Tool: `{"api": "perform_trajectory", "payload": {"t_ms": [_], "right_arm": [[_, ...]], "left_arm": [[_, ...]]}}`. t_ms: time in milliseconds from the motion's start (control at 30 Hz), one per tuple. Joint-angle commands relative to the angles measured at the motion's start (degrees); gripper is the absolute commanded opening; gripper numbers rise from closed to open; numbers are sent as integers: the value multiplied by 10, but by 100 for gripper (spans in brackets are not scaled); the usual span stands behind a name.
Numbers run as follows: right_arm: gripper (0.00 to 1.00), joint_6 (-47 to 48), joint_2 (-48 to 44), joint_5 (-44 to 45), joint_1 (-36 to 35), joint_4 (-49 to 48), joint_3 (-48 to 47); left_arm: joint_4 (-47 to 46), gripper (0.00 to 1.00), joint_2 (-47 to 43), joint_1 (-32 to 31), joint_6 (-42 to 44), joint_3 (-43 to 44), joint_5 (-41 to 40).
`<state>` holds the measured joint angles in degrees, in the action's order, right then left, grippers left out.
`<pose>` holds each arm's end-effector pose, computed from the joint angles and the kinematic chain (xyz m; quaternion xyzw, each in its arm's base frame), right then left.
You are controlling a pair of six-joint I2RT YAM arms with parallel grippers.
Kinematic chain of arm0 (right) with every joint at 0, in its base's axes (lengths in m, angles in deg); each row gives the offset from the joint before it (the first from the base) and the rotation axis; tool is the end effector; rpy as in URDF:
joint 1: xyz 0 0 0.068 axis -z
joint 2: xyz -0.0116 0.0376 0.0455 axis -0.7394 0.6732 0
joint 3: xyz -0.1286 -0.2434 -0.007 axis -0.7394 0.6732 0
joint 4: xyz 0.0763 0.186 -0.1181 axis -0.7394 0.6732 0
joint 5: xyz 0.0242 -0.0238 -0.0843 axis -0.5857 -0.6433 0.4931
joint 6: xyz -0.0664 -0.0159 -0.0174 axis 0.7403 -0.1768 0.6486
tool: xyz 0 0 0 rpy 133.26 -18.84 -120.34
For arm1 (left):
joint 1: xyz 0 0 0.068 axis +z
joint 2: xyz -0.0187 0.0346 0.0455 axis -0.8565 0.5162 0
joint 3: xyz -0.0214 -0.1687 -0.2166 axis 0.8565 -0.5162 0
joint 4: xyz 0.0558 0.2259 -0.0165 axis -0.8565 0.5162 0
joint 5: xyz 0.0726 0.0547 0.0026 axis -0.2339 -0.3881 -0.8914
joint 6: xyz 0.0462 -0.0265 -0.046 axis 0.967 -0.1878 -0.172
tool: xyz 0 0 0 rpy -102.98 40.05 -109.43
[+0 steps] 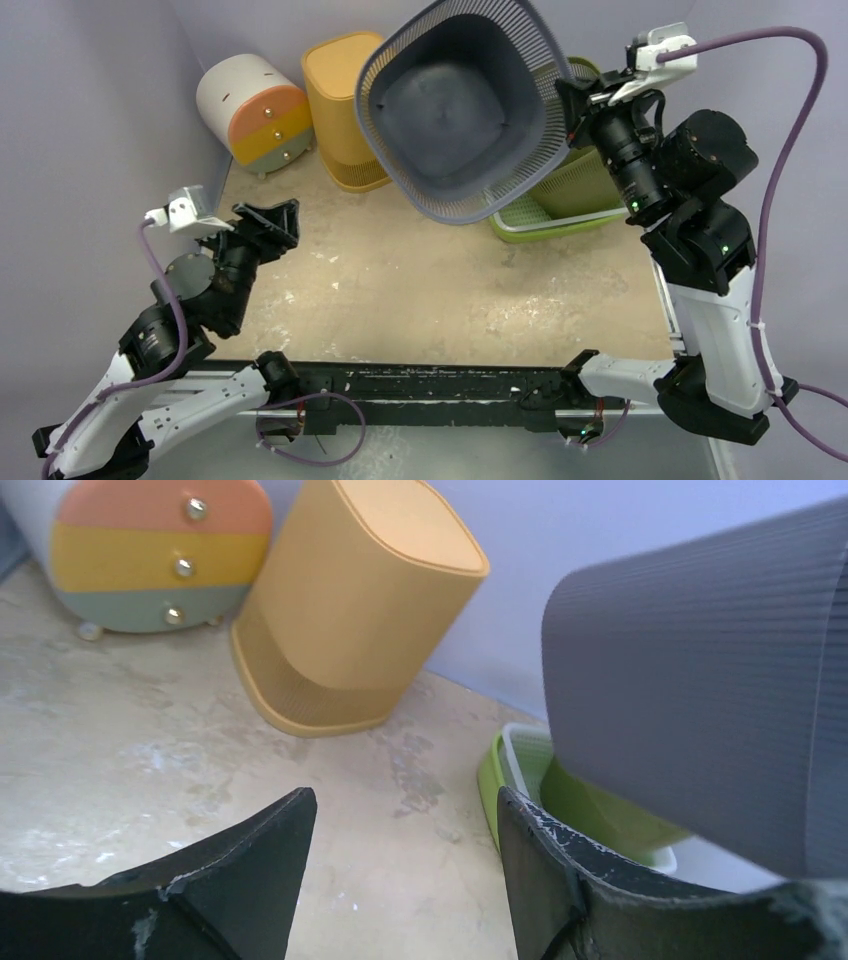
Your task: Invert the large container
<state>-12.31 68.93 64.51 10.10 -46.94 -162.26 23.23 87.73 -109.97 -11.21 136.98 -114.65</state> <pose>0.1273 0.0699 0.6001 -0.0411 0.5789 0.1331 0.8034 0.0756 -0.0266 0.4162 -0.1868 0.6860 -0.2327 0.6636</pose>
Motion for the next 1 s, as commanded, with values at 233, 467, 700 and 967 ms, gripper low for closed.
{"api": "perform_trajectory", "payload": {"t_ms": [233, 467, 700, 967], "right_arm": [[0, -114, -17, -146, 0, -112, 174], [0, -149, -17, -149, -1, -115, 280], [0, -166, -25, -110, -1, -104, 344], [60, -188, -32, -61, -1, -102, 378]], "left_arm": [[89, 64, 13, -2, 25, 72, -57], [83, 64, 21, -2, 18, 63, -50], [77, 64, 36, -1, 12, 52, -29], [68, 64, 93, -2, 32, 63, 27]]}}
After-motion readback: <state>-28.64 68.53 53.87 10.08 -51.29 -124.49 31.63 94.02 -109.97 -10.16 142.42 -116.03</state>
